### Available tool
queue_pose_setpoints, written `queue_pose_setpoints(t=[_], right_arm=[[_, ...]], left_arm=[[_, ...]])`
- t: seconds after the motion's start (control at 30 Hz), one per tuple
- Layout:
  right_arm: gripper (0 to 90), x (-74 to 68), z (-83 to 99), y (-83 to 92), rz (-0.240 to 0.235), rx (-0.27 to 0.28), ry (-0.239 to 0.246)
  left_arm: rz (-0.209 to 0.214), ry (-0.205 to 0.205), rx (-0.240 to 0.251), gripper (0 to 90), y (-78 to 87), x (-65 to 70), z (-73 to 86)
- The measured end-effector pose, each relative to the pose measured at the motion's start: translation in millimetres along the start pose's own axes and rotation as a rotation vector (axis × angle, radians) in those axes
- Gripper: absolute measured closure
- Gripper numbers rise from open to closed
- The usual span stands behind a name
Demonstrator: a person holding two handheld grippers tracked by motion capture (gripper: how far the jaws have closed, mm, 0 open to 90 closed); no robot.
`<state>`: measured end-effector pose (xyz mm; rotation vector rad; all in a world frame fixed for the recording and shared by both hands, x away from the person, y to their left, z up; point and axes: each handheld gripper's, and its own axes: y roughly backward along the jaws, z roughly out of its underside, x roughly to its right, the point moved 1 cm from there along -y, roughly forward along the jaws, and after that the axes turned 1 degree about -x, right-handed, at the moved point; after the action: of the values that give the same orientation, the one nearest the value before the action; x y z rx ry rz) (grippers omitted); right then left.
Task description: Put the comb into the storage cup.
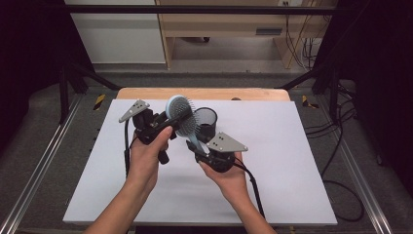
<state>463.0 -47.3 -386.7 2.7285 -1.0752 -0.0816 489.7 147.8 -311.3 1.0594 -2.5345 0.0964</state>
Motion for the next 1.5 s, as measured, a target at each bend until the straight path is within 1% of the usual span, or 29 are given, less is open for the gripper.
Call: queue_pose_setpoints(t=[0.03,0.1,0.2,0.23,0.3,0.37,0.4,0.43,0.47,0.57,0.63,0.7,0.77,0.83,0.87,0.9,0.97,1.0,1.07,1.1,1.23,1.27,1.37,1.5], right_arm=[[49.2,1.9,0.2,0.7,-0.015,-0.015,-0.006],[38.7,6.3,0.8,2.5,-0.021,-0.053,0.002],[30.8,15.7,2.1,8.8,-0.029,-0.132,0.012],[24.3,20.4,3.5,13.1,-0.019,-0.164,0.018],[17.3,28.8,7.4,22.8,0.007,-0.189,0.024],[11.6,37.3,12.1,33.8,0.042,-0.181,0.021],[9.0,44.1,16.2,42.4,0.064,-0.173,0.012],[7.0,48.0,19.1,47.7,0.079,-0.168,0.008],[6.0,53.5,23.2,54.8,0.099,-0.161,0.008],[5.5,70.7,37.7,77.9,0.156,-0.138,-0.023],[4.8,77.9,45.3,89.6,0.178,-0.124,-0.047],[4.5,84.4,52.7,102.2,0.197,-0.102,-0.085],[4.2,90.1,60.2,115.5,0.226,-0.075,-0.113],[3.9,96.8,67.4,123.8,0.245,-0.052,-0.129],[4.0,99.2,70.3,126.3,0.254,-0.042,-0.132],[4.4,103.3,75.7,129.3,0.271,-0.029,-0.131],[4.7,106.7,81.5,131.1,0.288,-0.040,-0.131],[4.5,107.8,83.7,131.7,0.286,-0.051,-0.120],[4.6,109.1,88.0,133.8,0.294,-0.060,-0.099],[4.9,110.1,90.1,135.1,0.300,-0.051,-0.094],[5.1,108.2,91.5,134.4,0.318,-0.020,-0.122],[5.0,107.8,91.4,134.0,0.317,-0.022,-0.121],[4.5,106.2,90.6,134.4,0.308,-0.001,-0.153],[4.4,104.0,91.4,135.6,0.320,0.006,-0.172]], left_arm=[[-0.005,-0.001,0.003,50.4,-0.1,-1.2,-0.7],[-0.014,-0.001,0.010,50.4,-0.1,-4.0,-2.3],[-0.031,-0.016,0.016,50.3,1.5,-8.7,-6.8],[-0.032,-0.023,0.016,50.2,2.2,-9.4,-8.0],[-0.035,-0.047,0.014,50.2,4.2,-10.6,-11.3],[-0.031,-0.057,0.019,50.1,6.3,-12.1,-14.7],[-0.029,-0.056,0.023,50.1,6.8,-12.6,-15.8],[-0.024,-0.056,0.027,50.1,7.5,-12.9,-17.3],[-0.017,-0.058,0.033,50.1,7.8,-12.7,-19.4],[-0.008,-0.073,0.045,50.1,6.7,-9.7,-24.7],[-0.002,-0.076,0.055,50.0,4.0,-6.8,-28.9],[0.008,-0.085,0.058,50.0,-0.5,-4.0,-33.0],[0.016,-0.096,0.060,50.0,-5.3,-0.7,-36.5],[0.028,-0.108,0.058,49.9,-10.5,2.6,-40.2],[0.032,-0.122,0.062,49.9,-13.0,4.4,-43.1],[0.030,-0.127,0.063,49.9,-14.6,5.4,-44.9],[0.037,-0.142,0.065,49.9,-18.5,6.8,-49.7],[0.037,-0.148,0.073,49.9,-20.2,7.5,-51.5],[0.036,-0.145,0.088,49.9,-23.4,8.2,-54.5],[0.037,-0.144,0.090,49.9,-24.4,7.9,-55.4],[0.013,-0.138,0.098,49.8,-27.9,2.7,-57.1],[0.006,-0.135,0.099,49.8,-28.1,0.4,-57.2],[-0.018,-0.141,0.100,49.8,-27.9,-4.0,-57.0],[-0.053,-0.141,0.097,49.8,-27.7,-7.9,-55.2]])
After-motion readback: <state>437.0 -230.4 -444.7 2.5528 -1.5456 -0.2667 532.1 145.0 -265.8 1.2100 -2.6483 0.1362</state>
